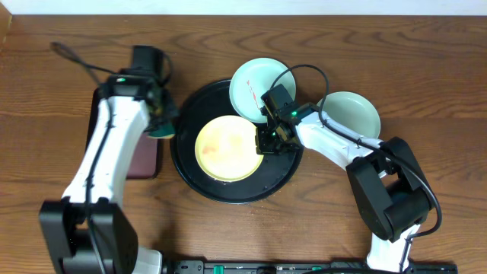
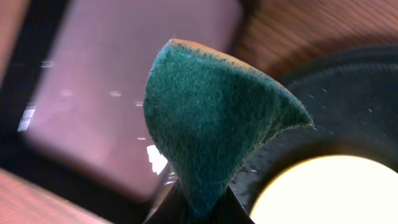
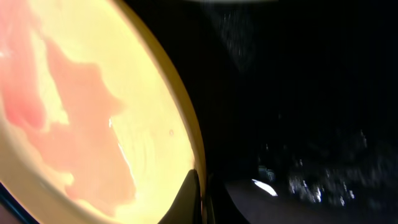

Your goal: Clean dirty plates on tray and stack at the side

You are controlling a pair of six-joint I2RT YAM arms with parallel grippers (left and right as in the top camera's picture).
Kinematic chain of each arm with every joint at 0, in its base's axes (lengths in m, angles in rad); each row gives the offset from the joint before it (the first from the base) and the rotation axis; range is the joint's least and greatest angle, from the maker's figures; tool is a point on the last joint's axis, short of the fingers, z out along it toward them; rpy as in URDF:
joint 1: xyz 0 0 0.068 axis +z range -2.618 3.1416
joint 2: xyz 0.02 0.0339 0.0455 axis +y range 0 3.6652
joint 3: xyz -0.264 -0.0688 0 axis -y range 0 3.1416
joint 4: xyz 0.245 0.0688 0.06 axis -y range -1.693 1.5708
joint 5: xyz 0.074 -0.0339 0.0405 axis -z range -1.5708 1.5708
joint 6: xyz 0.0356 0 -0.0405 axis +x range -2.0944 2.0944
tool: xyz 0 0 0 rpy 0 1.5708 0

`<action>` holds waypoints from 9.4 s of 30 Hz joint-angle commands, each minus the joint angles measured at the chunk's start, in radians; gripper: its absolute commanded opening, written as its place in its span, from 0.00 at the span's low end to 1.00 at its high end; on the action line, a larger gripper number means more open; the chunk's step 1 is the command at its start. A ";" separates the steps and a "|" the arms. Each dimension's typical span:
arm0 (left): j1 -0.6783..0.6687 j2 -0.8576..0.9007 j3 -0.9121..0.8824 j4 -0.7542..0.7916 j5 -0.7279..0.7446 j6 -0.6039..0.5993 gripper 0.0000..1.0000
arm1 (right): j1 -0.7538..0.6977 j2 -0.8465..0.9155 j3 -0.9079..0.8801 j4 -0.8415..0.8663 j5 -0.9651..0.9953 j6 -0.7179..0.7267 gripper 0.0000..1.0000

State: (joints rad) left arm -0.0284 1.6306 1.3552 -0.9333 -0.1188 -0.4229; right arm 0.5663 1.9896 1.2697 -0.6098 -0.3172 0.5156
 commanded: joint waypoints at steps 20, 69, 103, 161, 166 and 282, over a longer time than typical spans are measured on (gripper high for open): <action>0.109 0.013 -0.003 -0.031 0.037 0.037 0.07 | 0.246 -0.316 0.142 -0.174 0.970 -0.291 0.01; 0.109 0.013 -0.003 -0.036 0.036 0.037 0.07 | 0.076 -0.409 0.141 -0.161 0.279 -0.261 0.01; 0.109 0.013 -0.003 -0.035 0.036 0.037 0.07 | -0.826 -0.288 -0.148 -0.114 0.122 -0.314 0.01; 0.109 0.013 -0.003 -0.003 0.040 0.056 0.07 | -0.493 -0.214 0.288 -0.193 0.050 -0.389 0.54; 0.109 0.013 -0.003 -0.009 0.072 0.056 0.07 | -0.457 -0.150 0.377 -0.205 0.047 -0.393 0.54; -0.392 0.409 -0.010 0.048 -0.003 -0.360 0.07 | -0.087 0.205 0.264 -0.176 0.051 -0.157 0.01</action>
State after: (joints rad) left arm -0.4400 2.0068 1.3693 -0.8585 0.0494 -0.6632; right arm 0.4774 2.1773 1.5600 -0.7872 -0.3122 0.3344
